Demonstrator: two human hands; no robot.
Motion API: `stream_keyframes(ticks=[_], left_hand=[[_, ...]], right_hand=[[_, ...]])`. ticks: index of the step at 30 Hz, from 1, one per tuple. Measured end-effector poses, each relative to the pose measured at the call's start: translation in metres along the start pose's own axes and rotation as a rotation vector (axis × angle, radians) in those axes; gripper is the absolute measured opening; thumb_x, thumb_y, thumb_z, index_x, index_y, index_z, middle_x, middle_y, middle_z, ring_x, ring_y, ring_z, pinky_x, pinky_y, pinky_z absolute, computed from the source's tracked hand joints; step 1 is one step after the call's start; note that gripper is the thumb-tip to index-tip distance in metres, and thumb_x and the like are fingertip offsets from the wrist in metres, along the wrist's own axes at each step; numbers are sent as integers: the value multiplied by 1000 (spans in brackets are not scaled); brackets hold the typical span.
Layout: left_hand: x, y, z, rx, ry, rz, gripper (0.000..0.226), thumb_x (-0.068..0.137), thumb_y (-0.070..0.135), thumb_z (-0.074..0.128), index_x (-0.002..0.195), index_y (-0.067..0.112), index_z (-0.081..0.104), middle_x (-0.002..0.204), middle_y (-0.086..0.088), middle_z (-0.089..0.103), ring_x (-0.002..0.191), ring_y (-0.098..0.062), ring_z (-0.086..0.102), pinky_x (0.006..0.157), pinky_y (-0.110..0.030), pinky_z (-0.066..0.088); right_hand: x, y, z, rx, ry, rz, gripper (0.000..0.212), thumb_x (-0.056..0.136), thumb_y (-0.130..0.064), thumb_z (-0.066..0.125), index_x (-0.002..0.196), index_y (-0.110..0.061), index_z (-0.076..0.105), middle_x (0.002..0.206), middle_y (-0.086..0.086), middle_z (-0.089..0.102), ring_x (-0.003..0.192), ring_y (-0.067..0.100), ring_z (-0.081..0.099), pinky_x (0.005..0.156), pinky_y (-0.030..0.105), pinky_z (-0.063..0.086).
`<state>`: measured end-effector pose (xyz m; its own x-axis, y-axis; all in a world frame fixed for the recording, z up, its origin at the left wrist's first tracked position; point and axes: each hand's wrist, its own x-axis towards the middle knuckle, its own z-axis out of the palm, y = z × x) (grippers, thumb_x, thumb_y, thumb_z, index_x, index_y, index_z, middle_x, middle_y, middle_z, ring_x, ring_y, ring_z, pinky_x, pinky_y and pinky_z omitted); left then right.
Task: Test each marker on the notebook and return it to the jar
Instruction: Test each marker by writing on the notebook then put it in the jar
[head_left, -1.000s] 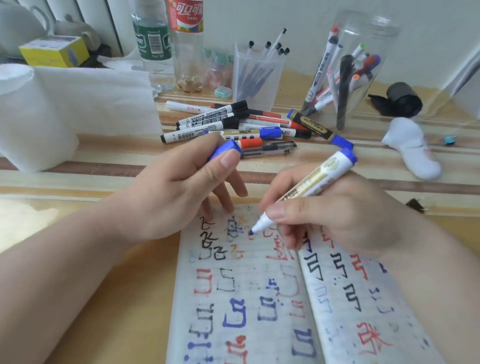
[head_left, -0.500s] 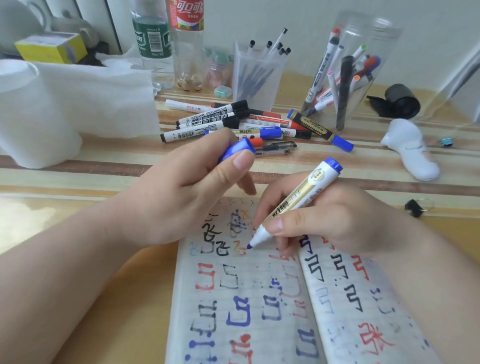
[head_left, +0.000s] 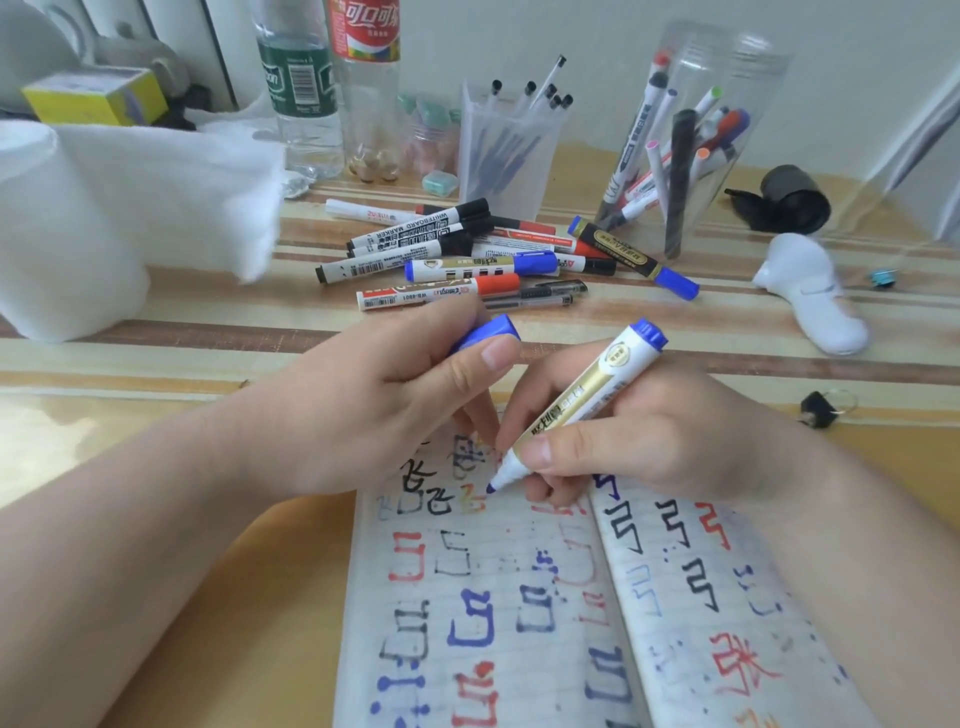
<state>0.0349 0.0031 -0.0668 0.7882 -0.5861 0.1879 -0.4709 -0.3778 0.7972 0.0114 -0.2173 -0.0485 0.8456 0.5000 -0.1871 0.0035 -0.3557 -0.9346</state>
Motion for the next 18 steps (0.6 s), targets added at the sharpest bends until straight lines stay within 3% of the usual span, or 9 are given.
stream_keyframes(ticks=[3,6,8,10,14,18], left_hand=[[0,1,0,-6,-17,-37,50,101,53,41,94,5,55,87,3,76,89,-12,75,82,-43,56],[0,2,0,-22,-19,-41,48,100,50,41,93,4,53,87,2,77,86,-9,73,75,-23,51],[-1,2,-1,-34,-30,-55,48,101,48,40,94,2,54,88,4,78,87,-10,71,74,-18,47],[-3,1,-3,-29,-49,-76,49,102,48,38,96,3,55,91,8,79,90,-13,68,78,-23,46],[-4,0,-5,-30,-63,-86,43,103,48,38,96,7,52,95,8,79,94,-19,66,82,-35,44],[-4,1,-5,22,-52,-85,45,102,45,38,97,4,53,95,9,78,89,-19,61,82,-38,45]], right_hand=[[0,1,-1,-29,26,-9,12,79,-19,72,89,-12,74,70,4,74,65,21,73,61,31,60],[1,1,-3,-35,61,-18,9,79,-18,72,86,-13,72,68,11,72,63,29,73,58,36,61],[1,1,-4,-46,82,-28,9,78,-17,73,85,-14,70,70,12,71,61,32,73,58,44,62],[1,1,-4,-68,104,-37,9,76,-16,74,82,-14,67,70,12,71,60,33,73,58,49,62],[1,1,-2,-138,116,-64,10,75,-17,74,75,-14,65,62,3,72,55,25,72,51,31,54],[1,1,1,-175,117,-88,13,73,-21,76,73,-15,65,58,5,68,52,25,69,50,38,54]])
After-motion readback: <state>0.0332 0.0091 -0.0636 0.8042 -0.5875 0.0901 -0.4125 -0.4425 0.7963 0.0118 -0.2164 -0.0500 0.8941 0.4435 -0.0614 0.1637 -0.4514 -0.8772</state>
